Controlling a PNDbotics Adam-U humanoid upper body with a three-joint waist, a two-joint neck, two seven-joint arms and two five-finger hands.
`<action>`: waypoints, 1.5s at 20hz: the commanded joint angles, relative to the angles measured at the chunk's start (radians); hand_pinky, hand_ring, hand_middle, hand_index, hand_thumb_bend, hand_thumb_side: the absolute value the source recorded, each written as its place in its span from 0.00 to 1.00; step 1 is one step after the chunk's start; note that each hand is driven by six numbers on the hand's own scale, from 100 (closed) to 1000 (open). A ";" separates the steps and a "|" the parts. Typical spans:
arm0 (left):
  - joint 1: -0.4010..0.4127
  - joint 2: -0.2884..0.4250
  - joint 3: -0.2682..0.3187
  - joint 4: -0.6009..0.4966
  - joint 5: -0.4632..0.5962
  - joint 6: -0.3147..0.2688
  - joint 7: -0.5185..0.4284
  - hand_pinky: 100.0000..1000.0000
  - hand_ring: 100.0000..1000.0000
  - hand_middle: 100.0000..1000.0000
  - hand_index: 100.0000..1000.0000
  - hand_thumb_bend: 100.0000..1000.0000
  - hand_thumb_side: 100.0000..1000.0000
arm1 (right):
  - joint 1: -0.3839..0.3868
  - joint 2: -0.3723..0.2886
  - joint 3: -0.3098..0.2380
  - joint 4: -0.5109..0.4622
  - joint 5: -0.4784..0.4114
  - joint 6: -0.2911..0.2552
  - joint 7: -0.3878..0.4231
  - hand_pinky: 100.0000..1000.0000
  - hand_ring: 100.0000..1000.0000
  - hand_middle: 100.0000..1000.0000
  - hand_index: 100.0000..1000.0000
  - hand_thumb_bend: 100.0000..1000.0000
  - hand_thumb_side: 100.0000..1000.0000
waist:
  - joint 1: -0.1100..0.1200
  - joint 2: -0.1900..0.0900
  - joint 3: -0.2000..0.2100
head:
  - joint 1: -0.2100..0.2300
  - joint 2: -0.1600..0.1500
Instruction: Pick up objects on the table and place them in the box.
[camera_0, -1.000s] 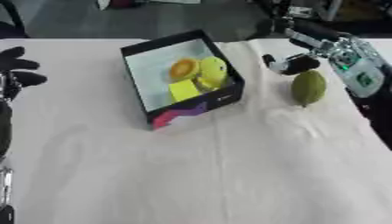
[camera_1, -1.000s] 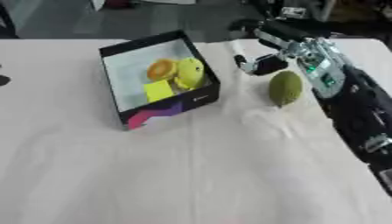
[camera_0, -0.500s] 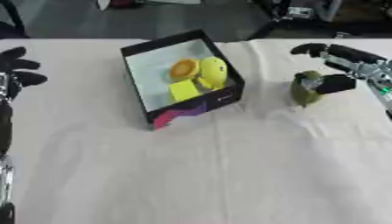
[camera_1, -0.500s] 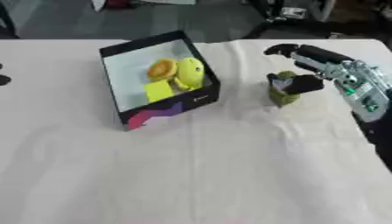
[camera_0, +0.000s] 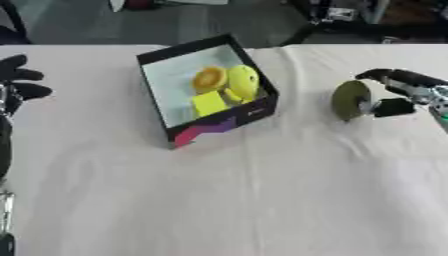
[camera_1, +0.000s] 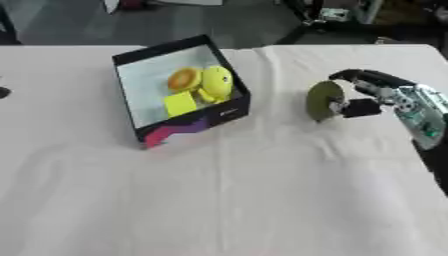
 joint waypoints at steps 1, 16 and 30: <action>-0.009 0.017 0.008 -0.020 -0.007 -0.001 0.002 0.68 0.54 0.58 0.81 0.00 0.86 | -0.019 -0.014 -0.012 0.004 0.048 -0.028 -0.006 0.90 0.88 0.71 0.75 0.00 0.22 | -0.006 -0.019 -0.001 | -0.002 -0.002; -0.006 0.015 0.005 -0.019 -0.005 -0.001 0.001 0.68 0.54 0.58 0.81 0.00 0.86 | -0.123 0.050 -0.015 -0.208 -0.173 -0.036 -0.253 0.78 0.67 0.17 0.15 0.00 0.16 | -0.002 -0.025 0.002 | 0.004 -0.002; -0.028 -0.032 -0.041 -0.025 0.023 -0.012 -0.042 0.68 0.55 0.58 0.81 0.00 0.86 | -0.381 0.247 0.107 0.010 -0.221 -0.078 -0.130 0.82 0.80 0.62 0.63 0.00 0.11 | 0.021 -0.022 0.083 | -0.059 -0.002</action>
